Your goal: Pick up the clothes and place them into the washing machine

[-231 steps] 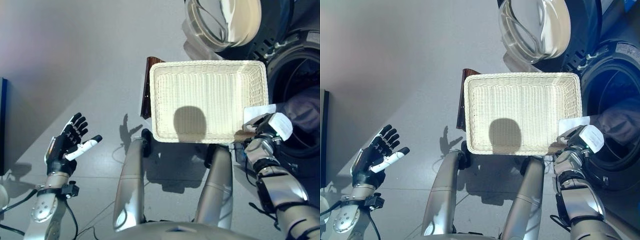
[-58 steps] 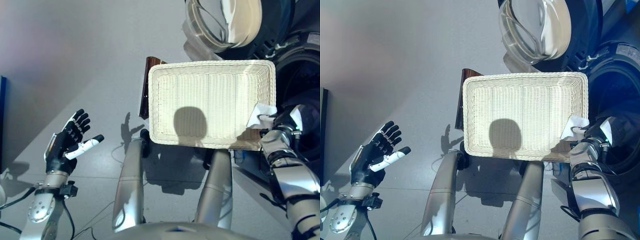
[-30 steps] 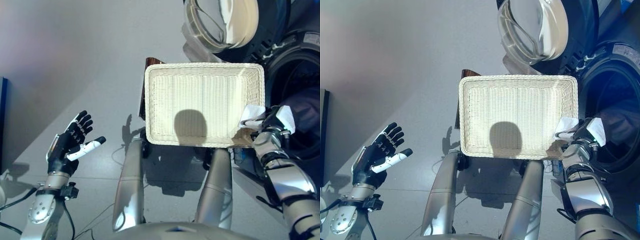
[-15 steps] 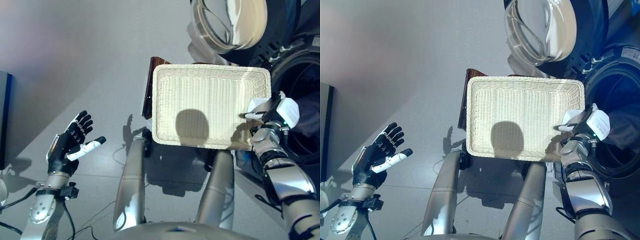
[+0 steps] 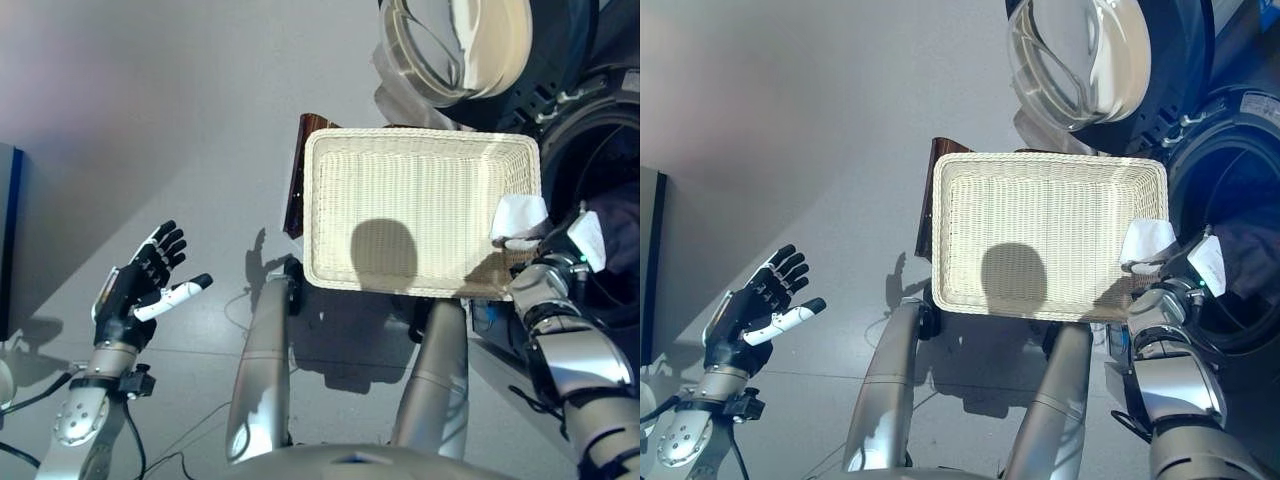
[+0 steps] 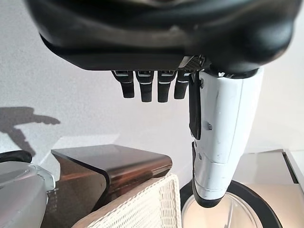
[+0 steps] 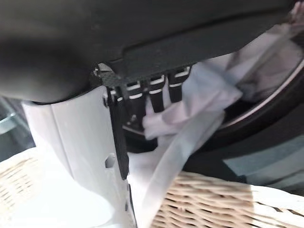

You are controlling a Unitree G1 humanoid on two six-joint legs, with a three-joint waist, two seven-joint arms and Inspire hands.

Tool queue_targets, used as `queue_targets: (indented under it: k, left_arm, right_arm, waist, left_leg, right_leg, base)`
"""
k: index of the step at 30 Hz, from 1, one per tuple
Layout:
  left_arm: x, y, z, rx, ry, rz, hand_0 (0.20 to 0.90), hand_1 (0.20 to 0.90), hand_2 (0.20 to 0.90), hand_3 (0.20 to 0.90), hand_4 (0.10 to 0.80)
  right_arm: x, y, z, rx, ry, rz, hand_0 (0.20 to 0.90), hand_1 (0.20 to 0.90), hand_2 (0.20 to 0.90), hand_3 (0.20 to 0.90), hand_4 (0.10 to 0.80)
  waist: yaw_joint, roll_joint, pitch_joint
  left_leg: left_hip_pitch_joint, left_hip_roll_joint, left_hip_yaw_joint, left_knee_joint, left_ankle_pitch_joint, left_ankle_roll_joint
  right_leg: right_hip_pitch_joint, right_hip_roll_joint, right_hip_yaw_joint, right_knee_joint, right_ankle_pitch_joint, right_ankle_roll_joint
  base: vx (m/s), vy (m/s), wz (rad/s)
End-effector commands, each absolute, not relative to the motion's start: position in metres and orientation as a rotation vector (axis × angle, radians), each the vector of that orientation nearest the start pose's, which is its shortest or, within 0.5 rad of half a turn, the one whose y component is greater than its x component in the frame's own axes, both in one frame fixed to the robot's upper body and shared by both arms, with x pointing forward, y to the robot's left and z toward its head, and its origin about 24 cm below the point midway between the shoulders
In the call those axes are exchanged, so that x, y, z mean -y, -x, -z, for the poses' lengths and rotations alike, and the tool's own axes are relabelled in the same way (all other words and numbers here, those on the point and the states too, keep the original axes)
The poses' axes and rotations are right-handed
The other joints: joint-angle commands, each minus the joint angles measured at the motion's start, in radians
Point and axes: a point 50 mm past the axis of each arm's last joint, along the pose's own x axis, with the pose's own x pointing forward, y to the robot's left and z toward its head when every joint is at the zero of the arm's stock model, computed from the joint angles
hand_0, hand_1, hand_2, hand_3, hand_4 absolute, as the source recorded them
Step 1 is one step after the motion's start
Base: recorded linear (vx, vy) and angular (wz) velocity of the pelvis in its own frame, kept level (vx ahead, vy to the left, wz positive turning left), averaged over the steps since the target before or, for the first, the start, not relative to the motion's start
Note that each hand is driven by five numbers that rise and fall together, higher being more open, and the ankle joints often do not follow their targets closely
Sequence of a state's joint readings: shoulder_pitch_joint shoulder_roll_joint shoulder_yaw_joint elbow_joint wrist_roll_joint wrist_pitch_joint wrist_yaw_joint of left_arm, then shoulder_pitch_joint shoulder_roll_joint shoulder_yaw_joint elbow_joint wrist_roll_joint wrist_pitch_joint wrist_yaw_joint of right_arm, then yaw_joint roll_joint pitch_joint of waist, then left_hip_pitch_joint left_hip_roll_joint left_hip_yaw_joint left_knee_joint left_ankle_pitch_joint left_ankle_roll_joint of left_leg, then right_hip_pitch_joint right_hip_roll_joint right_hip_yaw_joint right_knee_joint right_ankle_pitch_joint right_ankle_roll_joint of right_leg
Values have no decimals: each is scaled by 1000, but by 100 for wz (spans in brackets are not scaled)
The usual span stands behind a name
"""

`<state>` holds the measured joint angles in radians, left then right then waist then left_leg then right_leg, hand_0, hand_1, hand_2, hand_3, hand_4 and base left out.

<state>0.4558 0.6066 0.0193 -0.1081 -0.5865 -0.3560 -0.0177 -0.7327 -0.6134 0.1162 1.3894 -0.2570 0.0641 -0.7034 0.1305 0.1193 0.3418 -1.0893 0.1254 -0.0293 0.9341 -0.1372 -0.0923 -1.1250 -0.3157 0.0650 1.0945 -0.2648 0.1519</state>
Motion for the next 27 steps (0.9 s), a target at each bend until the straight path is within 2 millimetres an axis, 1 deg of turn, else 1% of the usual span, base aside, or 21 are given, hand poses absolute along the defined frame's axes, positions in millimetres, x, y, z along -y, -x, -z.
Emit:
queue_targets:
  k: [1, 3, 6, 9, 12, 13, 14, 15, 16, 18, 24, 25, 26, 27]
  left_arm:
    - [-283, -161, -69, 138, -63, -95, 900, 900, 900, 900, 800]
    - [-284, -160, -69, 137, -64, -94, 900, 900, 900, 900, 800]
    - [-286, -159, -71, 138, -74, -98, 900, 900, 900, 900, 800]
    - [-286, -158, -72, 140, -75, -97, 900, 900, 900, 900, 800]
    - [-286, -157, -74, 141, -75, -95, 900, 900, 900, 900, 800]
    - [-286, -157, -74, 141, -74, -96, 900, 900, 900, 900, 800]
    - [-287, -157, -76, 147, -81, -101, 900, 900, 900, 900, 800]
    - [-287, -157, -76, 146, -81, -101, 900, 900, 900, 900, 800]
    - [-288, -157, -75, 148, -86, -115, 900, 900, 900, 900, 800]
    - [-289, -158, -75, 152, -91, -130, 900, 900, 900, 900, 800]
    - [-292, -156, -72, 149, -91, -176, 900, 900, 900, 900, 800]
    - [-293, -155, -72, 149, -90, -183, 900, 900, 900, 900, 800]
    - [-295, -154, -72, 148, -93, -198, 900, 900, 900, 900, 800]
    - [-296, -154, -72, 148, -91, -203, 900, 900, 900, 900, 800]
  right_arm:
    - [398, -285, -79, -432, 1059, 1036, 900, 900, 900, 900, 800]
    - [400, -283, -79, -442, 1068, 1034, 900, 900, 900, 900, 800]
    - [409, -275, -78, -511, 1186, 1009, 900, 900, 900, 900, 800]
    - [413, -270, -77, -563, 1280, 977, 900, 900, 900, 900, 800]
    - [413, -271, -77, -578, 1362, 924, 900, 900, 900, 900, 800]
    - [413, -271, -77, -578, 1362, 924, 900, 900, 900, 900, 800]
    - [409, -276, -78, -556, 1397, 889, 900, 900, 900, 900, 800]
    - [409, -276, -78, -556, 1397, 888, 900, 900, 900, 900, 800]
    - [400, -285, -78, -499, 1398, 853, 900, 900, 900, 900, 800]
    - [393, -291, -79, -451, 1407, 828, 900, 900, 900, 900, 800]
    - [386, -298, -81, -397, 1418, 800, 900, 900, 900, 900, 800]
    - [386, -298, -82, -394, 1400, 809, 661, 661, 661, 661, 629]
    - [386, -298, -81, -394, 1379, 824, 329, 329, 329, 329, 392]
    - [386, -297, -80, -395, 1366, 832, 200, 200, 200, 200, 300]
  waist:
    - [12, 14, -39]
    - [12, 14, -40]
    - [14, 13, -42]
    - [15, 15, -43]
    - [16, 15, -42]
    - [15, 15, -42]
    - [12, 13, -39]
    - [12, 13, -39]
    - [6, 8, -34]
    - [-2, 2, -31]
    - [-14, -6, -25]
    - [-17, -6, -25]
    - [-20, -7, -25]
    - [-20, -7, -25]
  left_leg:
    - [6, 26, 10, -125, 27, -4]
    - [5, 25, 9, -125, 27, -4]
    - [2, 27, 9, -122, 27, -5]
    - [3, 28, 9, -125, 28, -5]
    - [1, 28, 10, -122, 28, -5]
    - [1, 28, 10, -122, 28, -5]
    - [0, 28, 12, -123, 29, -5]
    - [0, 28, 12, -123, 29, -5]
    - [-1, 29, 13, -119, 29, -5]
    - [-2, 33, 13, -117, 30, -5]
    - [-7, 33, 11, -111, 30, -5]
    - [-9, 34, 11, -110, 30, -6]
    - [-12, 36, 10, -110, 30, -6]
    - [-13, 36, 9, -110, 31, -6]
  right_leg:
    - [-15, -4, 9, -88, 58, 5]
    - [-15, -3, 9, -88, 58, 6]
    - [-19, -4, 10, -84, 59, 6]
    - [-20, -6, 10, -84, 60, 6]
    - [-24, -6, 10, -84, 63, 6]
    - [-24, -6, 10, -83, 63, 6]
    - [-26, -5, 12, -83, 65, 6]
    - [-26, -5, 12, -82, 65, 6]
    - [-27, -3, 13, -83, 68, 4]
    - [-28, 0, 14, -83, 68, 2]
    - [-34, 5, 18, -80, 70, -2]
    - [-37, 5, 18, -79, 70, -3]
    - [-38, 6, 17, -80, 70, -4]
    - [-38, 5, 17, -80, 70, -4]
  base:
    - [0, 0, 0]
    - [0, 0, 0]
    - [0, 0, 0]
    - [0, 0, 0]
    - [0, 0, 0]
    - [0, 0, 0]
    - [0, 0, 0]
    - [0, 0, 0]
    - [0, 0, 0]
    - [0, 0, 0]
    - [0, 0, 0]
    - [0, 0, 0]
    - [0, 0, 0]
    - [0, 0, 0]
